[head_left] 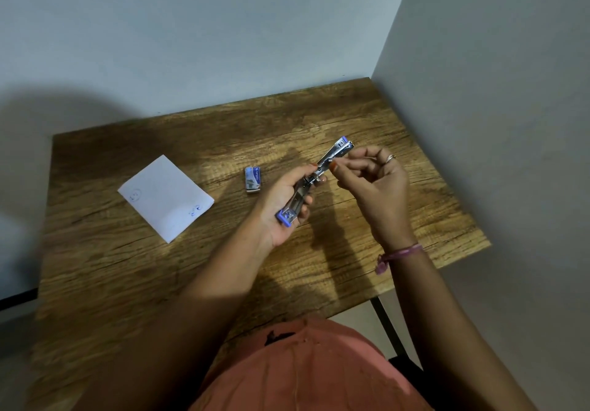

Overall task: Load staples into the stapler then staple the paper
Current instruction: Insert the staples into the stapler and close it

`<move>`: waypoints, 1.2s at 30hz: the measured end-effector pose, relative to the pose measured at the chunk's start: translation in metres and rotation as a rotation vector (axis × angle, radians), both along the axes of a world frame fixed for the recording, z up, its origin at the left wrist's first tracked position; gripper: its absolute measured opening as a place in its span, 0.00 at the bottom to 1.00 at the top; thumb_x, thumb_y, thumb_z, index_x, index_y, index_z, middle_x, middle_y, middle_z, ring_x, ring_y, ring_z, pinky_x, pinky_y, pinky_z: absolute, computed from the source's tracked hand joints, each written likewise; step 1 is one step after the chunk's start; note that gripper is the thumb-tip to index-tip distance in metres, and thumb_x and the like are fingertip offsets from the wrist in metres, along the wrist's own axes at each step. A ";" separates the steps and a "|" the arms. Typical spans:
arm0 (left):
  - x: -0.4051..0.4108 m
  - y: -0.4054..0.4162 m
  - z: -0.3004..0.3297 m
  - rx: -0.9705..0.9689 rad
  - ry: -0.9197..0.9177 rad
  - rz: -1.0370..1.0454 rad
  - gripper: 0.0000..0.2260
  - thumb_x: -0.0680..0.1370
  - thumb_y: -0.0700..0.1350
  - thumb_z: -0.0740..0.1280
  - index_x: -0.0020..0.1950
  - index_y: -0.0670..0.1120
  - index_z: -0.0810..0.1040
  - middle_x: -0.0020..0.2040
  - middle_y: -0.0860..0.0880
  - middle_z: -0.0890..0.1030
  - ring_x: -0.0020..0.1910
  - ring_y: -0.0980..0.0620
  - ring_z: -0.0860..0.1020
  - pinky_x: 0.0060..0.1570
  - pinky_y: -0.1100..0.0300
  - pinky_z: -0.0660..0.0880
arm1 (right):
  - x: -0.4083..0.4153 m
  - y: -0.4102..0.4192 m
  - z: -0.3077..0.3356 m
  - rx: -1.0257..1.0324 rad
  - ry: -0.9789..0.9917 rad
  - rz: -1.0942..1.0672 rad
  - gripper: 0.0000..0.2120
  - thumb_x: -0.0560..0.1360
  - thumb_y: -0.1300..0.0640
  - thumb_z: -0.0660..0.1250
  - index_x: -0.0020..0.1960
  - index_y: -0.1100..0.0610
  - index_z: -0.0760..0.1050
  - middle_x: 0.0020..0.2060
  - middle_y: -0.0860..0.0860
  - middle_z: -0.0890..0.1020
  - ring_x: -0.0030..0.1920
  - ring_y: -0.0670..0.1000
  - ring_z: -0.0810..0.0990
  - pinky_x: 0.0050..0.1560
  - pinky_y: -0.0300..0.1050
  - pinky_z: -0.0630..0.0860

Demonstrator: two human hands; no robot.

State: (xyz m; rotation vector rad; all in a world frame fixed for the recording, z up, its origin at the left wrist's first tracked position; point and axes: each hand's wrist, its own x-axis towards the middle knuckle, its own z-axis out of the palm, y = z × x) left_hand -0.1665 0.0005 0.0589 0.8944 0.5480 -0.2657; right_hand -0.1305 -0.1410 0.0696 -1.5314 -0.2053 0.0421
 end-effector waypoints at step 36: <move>0.001 -0.010 -0.012 -0.354 0.194 0.100 0.09 0.78 0.37 0.61 0.39 0.37 0.75 0.27 0.44 0.78 0.21 0.57 0.73 0.17 0.73 0.68 | 0.004 0.019 0.009 -0.972 -0.120 -0.064 0.07 0.69 0.58 0.72 0.38 0.50 0.74 0.34 0.48 0.83 0.40 0.47 0.82 0.43 0.44 0.77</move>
